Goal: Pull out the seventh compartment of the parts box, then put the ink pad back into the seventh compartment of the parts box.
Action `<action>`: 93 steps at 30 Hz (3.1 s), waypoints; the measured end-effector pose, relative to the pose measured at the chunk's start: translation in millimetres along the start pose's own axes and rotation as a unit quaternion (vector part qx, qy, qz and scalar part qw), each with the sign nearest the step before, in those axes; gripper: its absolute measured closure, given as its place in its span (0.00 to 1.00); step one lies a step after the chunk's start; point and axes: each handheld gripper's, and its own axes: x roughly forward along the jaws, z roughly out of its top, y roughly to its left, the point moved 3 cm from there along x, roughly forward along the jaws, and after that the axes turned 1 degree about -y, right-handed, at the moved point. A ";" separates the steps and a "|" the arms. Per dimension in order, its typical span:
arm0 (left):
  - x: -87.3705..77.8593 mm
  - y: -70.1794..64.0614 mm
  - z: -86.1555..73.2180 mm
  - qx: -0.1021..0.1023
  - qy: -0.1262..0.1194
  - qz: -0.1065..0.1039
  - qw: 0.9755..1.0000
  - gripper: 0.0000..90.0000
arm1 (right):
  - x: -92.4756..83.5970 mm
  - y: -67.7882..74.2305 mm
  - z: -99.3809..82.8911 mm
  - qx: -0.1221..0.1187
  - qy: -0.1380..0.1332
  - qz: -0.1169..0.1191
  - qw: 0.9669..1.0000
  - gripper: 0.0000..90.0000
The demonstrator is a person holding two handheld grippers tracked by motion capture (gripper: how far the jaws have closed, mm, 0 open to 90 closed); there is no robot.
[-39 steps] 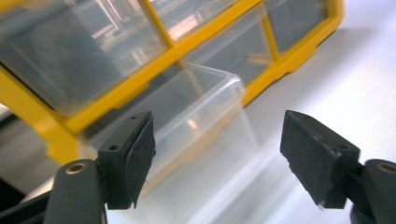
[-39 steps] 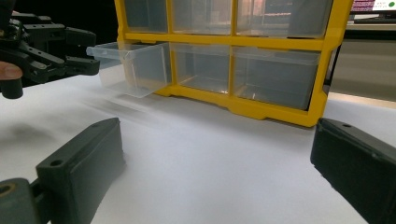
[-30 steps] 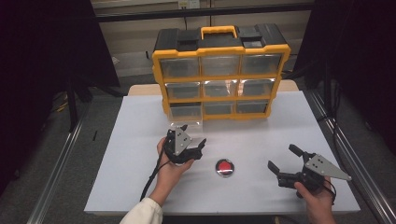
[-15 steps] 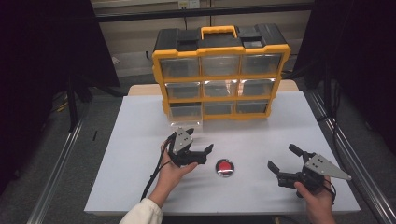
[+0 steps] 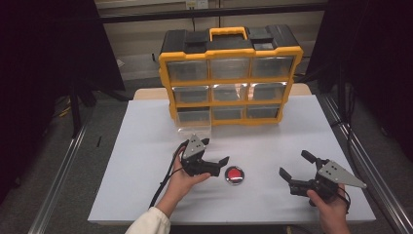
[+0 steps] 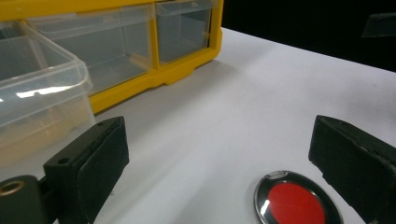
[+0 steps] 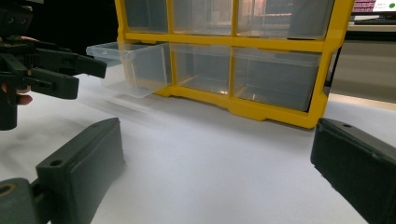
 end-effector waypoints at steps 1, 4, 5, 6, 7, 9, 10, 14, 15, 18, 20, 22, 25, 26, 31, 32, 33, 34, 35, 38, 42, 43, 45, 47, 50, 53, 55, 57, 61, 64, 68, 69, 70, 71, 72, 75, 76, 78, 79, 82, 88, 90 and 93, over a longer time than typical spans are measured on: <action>0.3 -0.1 0.2 0.003 0.000 0.000 1.000 0.05 | 0.1 -0.1 0.0 0.000 -0.001 -0.001 1.000 0.02; 1.6 -2.2 0.4 -0.006 0.002 -0.017 1.000 0.05 | -0.1 0.0 -0.1 -0.001 0.000 0.001 1.000 0.02; 2.4 -2.3 0.3 -0.009 -0.003 -0.030 1.000 0.04 | 0.6 0.2 0.1 0.003 -0.002 -0.002 1.000 0.02; 2.5 -2.9 0.2 -0.011 0.000 -0.034 0.999 0.04 | 0.6 0.2 0.0 0.003 -0.002 -0.001 1.000 0.02; 2.5 -3.6 0.5 -0.008 0.005 -0.021 1.000 0.04 | 0.3 0.5 -0.1 0.001 0.000 0.002 1.000 0.02; 3.1 -4.4 0.2 -0.013 0.006 -0.025 1.000 0.04 | 0.2 0.5 0.0 -0.001 0.000 0.002 1.000 0.02; 3.5 -4.6 -0.1 -0.015 0.009 -0.024 1.000 0.04 | 0.2 0.4 0.3 0.001 -0.002 -0.001 1.000 0.02; 6.4 -6.1 -1.6 -0.015 0.013 -0.051 0.998 0.04 | 0.4 -0.3 0.2 0.001 -0.001 0.000 1.000 0.02; 6.9 -6.3 -2.2 -0.012 0.017 -0.052 0.998 0.04 | 0.2 -0.2 0.3 0.000 -0.001 0.000 1.000 0.02; 9.0 -8.9 -2.8 -0.014 0.023 -0.056 0.998 0.04 | 0.3 0.2 0.1 -0.002 0.001 0.001 1.000 0.02; 10.1 -10.2 -3.3 -0.011 0.030 -0.061 0.998 0.03 | 0.3 0.0 0.4 0.001 -0.001 -0.001 1.000 0.02; 11.9 -12.3 -3.7 -0.009 0.033 -0.065 0.997 0.03 | 0.5 -0.2 0.1 0.000 -0.001 -0.001 1.000 0.02; 14.1 -15.4 -4.3 -0.004 0.047 -0.069 0.997 0.03 | 0.2 -0.5 0.1 0.001 -0.001 -0.001 1.000 0.02; 15.6 -17.0 -4.8 -0.007 0.044 -0.076 0.996 0.03 | 0.1 -0.5 0.2 0.002 -0.001 -0.002 1.000 0.02; 19.3 -22.4 -8.2 0.008 0.068 -0.082 0.994 0.03 | -0.3 -0.3 0.3 0.001 -0.001 -0.001 1.000 0.02; 19.7 -23.4 -8.4 0.008 0.074 -0.085 0.994 0.03 | -0.5 -0.1 0.3 0.002 -0.001 -0.001 1.000 0.02; 19.9 -24.9 -8.9 0.003 0.077 -0.086 0.993 0.03 | -0.8 -0.3 0.3 0.001 -0.001 0.001 1.000 0.02; 20.7 -25.4 -9.1 0.007 0.078 -0.091 0.993 0.03 | -0.7 -0.3 0.3 0.002 -0.001 0.000 1.000 0.02; 21.2 -26.1 -9.3 0.008 0.080 -0.093 0.992 0.03 | -0.8 -0.5 0.2 0.002 -0.001 0.000 1.000 0.02; 23.5 -27.4 -11.1 0.012 0.089 -0.096 0.991 0.04 | -0.7 -0.5 0.2 0.003 0.000 -0.001 1.000 0.02; 27.0 -29.8 -14.1 0.017 0.113 -0.101 0.988 0.06 | -1.0 -0.5 0.0 0.001 0.000 -0.001 1.000 0.02; 27.7 -31.3 -14.9 0.021 0.119 -0.099 0.988 0.06 | -1.2 -0.5 0.0 0.001 0.000 0.000 1.000 0.02; 29.3 -33.1 -15.8 0.033 0.123 -0.103 0.986 0.08 | -1.3 -0.6 0.0 0.001 -0.001 0.000 1.000 0.02; 30.3 -35.1 -16.1 0.041 0.130 -0.107 0.985 0.12 | -1.4 -0.7 -0.1 0.001 0.000 0.000 1.000 0.02; 33.3 -38.6 -18.7 0.045 0.139 -0.118 0.982 0.18 | -1.8 -0.7 -0.2 0.001 0.001 0.000 1.000 0.02; 34.8 -39.4 -20.9 0.057 0.163 -0.119 0.978 0.23 | -1.8 -0.6 -0.3 0.003 0.001 -0.001 1.000 0.02; 35.9 -40.2 -22.0 0.053 0.164 -0.124 0.977 0.23 | -2.2 -1.0 -0.2 0.001 0.000 -0.002 1.000 0.02; 36.5 -40.5 -21.9 0.053 0.162 -0.129 0.977 0.25 | -2.2 -1.0 -0.2 0.002 0.000 -0.003 1.000 0.02; 36.3 -41.4 -21.7 0.064 0.173 -0.135 0.974 0.27 | -2.0 -0.9 -0.3 0.002 0.001 -0.002 1.000 0.02; 37.6 -43.1 -24.0 0.067 0.179 -0.136 0.972 0.29 | -1.9 -0.7 -0.3 0.003 0.000 -0.003 1.000 0.02; 39.6 -43.6 -25.1 0.079 0.188 -0.136 0.969 0.30 | -1.8 -0.8 -0.3 0.004 0.000 -0.003 1.000 0.02; 39.9 -43.5 -25.2 0.082 0.191 -0.135 0.969 0.31 | -1.8 -0.8 -0.3 0.003 0.000 -0.002 1.000 0.02; 39.8 -42.9 -25.3 0.090 0.197 -0.133 0.967 0.31 | -1.8 -0.8 -0.4 0.002 0.001 -0.002 1.000 0.02; 40.7 -43.7 -26.1 0.082 0.191 -0.135 0.969 0.32 | -1.9 -0.9 -0.5 0.001 0.002 -0.001 1.000 0.03; 40.9 -44.1 -26.4 0.082 0.192 -0.136 0.968 0.32 | -1.9 -1.0 -0.5 0.001 0.001 -0.001 1.000 0.02; 40.0 -43.5 -25.8 0.091 0.201 -0.133 0.966 0.32 | -1.9 -1.0 -0.5 0.003 0.001 -0.003 1.000 0.03; 40.7 -44.0 -26.6 0.089 0.194 -0.133 0.968 0.32 | -2.0 -0.9 -0.5 0.002 0.001 -0.002 1.000 0.03; 39.6 -44.0 -26.2 0.095 0.202 -0.132 0.966 0.32 | -2.2 -0.8 -0.5 0.001 0.002 -0.002 1.000 0.03; 39.1 -44.6 -26.2 0.093 0.205 -0.129 0.966 0.32 | -2.2 -0.8 -0.5 0.001 0.002 -0.002 1.000 0.03; 40.3 -45.1 -26.6 0.097 0.200 -0.132 0.966 0.32 | -2.2 -0.9 -0.6 0.001 0.002 -0.002 1.000 0.03; 40.2 -45.9 -25.7 0.096 0.206 -0.130 0.965 0.32 | -2.0 -0.7 -0.6 0.001 0.002 -0.002 1.000 0.03; 40.2 -46.2 -25.5 0.093 0.207 -0.128 0.966 0.33 | -2.0 -0.8 -0.6 0.001 0.002 -0.003 1.000 0.03; 39.4 -44.0 -24.2 0.108 0.219 -0.132 0.961 0.33 | -1.8 -0.6 -0.6 0.001 0.003 -0.004 1.000 0.03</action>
